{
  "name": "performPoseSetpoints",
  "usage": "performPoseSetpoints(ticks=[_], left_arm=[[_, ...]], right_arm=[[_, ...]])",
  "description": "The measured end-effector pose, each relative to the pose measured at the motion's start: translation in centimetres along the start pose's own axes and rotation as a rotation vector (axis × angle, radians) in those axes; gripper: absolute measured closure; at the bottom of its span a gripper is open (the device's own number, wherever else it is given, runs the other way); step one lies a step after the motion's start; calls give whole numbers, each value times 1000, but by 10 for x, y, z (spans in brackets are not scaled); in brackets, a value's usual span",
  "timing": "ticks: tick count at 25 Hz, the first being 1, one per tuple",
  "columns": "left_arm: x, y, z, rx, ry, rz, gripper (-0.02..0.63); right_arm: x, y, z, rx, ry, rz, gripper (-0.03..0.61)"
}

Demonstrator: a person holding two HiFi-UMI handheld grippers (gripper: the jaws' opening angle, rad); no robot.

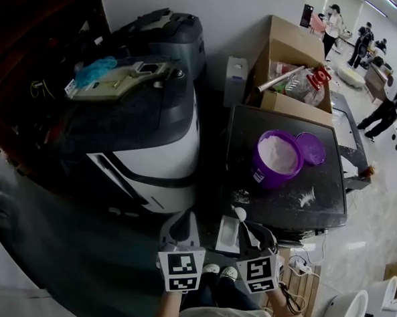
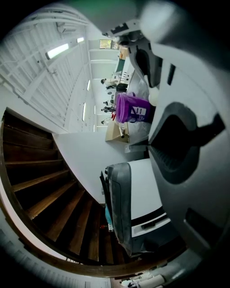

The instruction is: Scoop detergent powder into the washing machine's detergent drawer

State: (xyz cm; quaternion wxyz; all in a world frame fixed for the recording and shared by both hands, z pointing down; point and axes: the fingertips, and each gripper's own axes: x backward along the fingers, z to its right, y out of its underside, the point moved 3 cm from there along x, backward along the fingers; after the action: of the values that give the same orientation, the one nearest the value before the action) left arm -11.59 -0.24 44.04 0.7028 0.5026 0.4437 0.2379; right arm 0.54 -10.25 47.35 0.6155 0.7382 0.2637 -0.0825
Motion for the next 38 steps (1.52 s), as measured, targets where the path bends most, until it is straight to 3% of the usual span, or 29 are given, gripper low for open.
performPoseSetpoints(ticks=[15,38], left_arm=[[5,-54,5,-34,7,121,612],[24,-105,-3,-60,-21,250,612]], right_arm=[[30,-68,41,-119,113,191,558],[65,-123,84,-210,231,366,558]])
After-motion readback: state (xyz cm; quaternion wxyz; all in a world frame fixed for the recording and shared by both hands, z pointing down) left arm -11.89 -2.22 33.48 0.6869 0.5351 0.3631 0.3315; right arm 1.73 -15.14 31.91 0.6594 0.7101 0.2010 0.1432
